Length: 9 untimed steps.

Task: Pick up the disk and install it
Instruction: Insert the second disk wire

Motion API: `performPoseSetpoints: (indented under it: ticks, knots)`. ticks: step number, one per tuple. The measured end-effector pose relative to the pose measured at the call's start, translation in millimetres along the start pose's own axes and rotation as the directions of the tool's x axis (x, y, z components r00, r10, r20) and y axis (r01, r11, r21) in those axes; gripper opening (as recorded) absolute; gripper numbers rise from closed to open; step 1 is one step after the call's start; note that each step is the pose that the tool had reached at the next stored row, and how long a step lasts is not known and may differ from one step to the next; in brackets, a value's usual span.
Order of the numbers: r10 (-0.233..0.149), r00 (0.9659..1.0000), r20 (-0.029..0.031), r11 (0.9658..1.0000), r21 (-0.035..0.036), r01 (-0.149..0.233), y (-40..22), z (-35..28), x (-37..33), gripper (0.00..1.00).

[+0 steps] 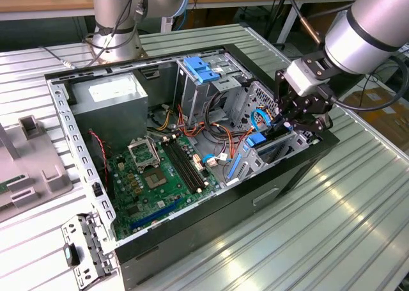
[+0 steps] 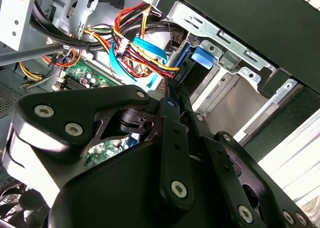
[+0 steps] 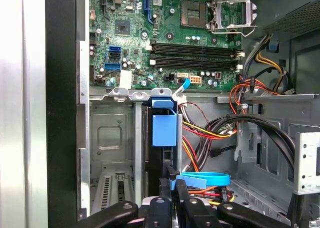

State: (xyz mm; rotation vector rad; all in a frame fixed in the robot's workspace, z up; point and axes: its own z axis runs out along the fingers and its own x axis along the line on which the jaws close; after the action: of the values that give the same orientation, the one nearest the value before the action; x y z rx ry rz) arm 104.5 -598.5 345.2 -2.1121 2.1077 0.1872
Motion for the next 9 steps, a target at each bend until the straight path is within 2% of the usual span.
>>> performPoseSetpoints:
  ticks: [9]
  knots:
    - [-0.001, 1.0000, 0.0000, 1.0000, -0.0001, 0.001, -1.2, 0.0, 0.0, 0.16]
